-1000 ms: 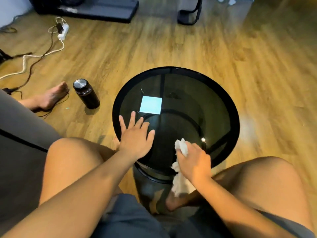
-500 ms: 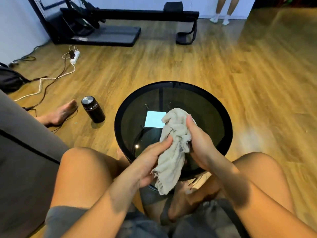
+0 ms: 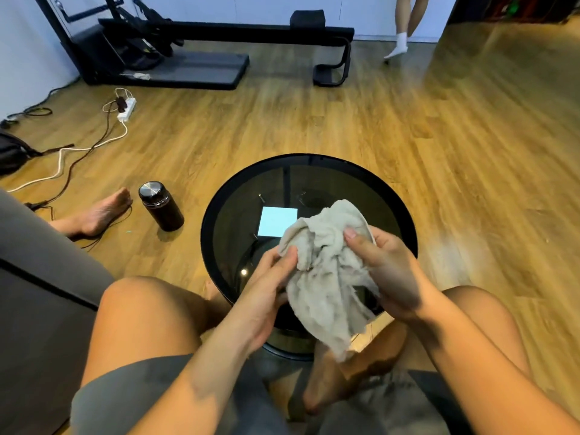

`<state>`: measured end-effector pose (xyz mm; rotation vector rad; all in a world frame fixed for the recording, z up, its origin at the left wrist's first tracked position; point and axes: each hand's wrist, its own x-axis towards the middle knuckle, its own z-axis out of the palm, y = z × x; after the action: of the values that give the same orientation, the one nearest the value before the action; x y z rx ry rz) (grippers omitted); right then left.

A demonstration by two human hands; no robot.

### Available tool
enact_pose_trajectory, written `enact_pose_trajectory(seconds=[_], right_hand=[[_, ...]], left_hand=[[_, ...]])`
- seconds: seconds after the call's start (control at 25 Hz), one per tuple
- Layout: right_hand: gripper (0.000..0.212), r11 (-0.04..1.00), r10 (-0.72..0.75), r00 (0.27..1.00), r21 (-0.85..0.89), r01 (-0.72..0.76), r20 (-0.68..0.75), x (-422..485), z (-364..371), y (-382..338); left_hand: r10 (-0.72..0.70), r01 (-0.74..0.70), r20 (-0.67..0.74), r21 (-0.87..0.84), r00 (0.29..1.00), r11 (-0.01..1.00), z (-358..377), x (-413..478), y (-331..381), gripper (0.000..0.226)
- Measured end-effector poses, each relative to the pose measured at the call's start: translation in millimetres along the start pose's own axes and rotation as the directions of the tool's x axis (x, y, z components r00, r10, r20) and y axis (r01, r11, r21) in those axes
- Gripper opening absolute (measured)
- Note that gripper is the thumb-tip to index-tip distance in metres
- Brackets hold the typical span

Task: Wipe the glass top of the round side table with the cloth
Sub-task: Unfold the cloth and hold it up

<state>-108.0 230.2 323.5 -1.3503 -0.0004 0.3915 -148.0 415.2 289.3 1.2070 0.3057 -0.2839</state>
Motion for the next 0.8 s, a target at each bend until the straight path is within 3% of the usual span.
enact_pose_trajectory(seconds=[0.12,0.2,0.28,0.36,0.44,0.48,0.56,0.64,0.8], right_hand=[[0.023,0.992,-0.093,0.995,-0.084,0.090,-0.037,0,10,-9],[0.024,0.984,-0.117,0.993,-0.131,0.120,0.029,1,18,-17],[0.025,0.985,-0.101,0.987,-0.127,0.117,0.129,4,23,-25],[0.024,0.993,-0.092,0.976,-0.058,0.106,0.198,6,27,-33],[0.028,0.993,-0.066,0.968,0.114,0.039,0.242,9,25,-40],[0.035,0.974,-0.055,0.968,0.225,-0.001,0.244,10,21,-44],[0.042,0.894,-0.054,0.977,0.447,-0.044,0.205,15,2,-47],[0.068,0.773,-0.060,0.973,0.628,-0.096,0.222,15,-9,-32],[0.091,0.711,0.034,0.961,0.669,-0.216,0.275,7,-15,10]], left_hand=[[0.101,-0.100,-0.114,0.011,0.988,0.995,-2,-2,4,0.040],[0.144,-0.144,-0.027,-0.004,0.989,0.990,-3,-6,8,0.039],[0.147,-0.151,0.040,0.093,0.988,0.984,-2,-9,16,0.037],[0.123,-0.122,0.009,0.242,0.992,0.963,-5,-7,19,0.031],[0.106,-0.089,-0.051,0.260,0.993,0.961,-11,-5,20,0.028],[0.083,-0.068,-0.076,0.187,0.994,0.980,-15,-5,21,0.028],[-0.007,-0.002,-0.058,-0.143,0.998,0.990,-22,-8,25,0.038],[-0.039,0.043,0.019,-0.416,0.999,0.908,-27,-10,26,0.048],[0.024,0.011,0.060,-0.527,0.998,0.850,-23,-16,23,0.058]])
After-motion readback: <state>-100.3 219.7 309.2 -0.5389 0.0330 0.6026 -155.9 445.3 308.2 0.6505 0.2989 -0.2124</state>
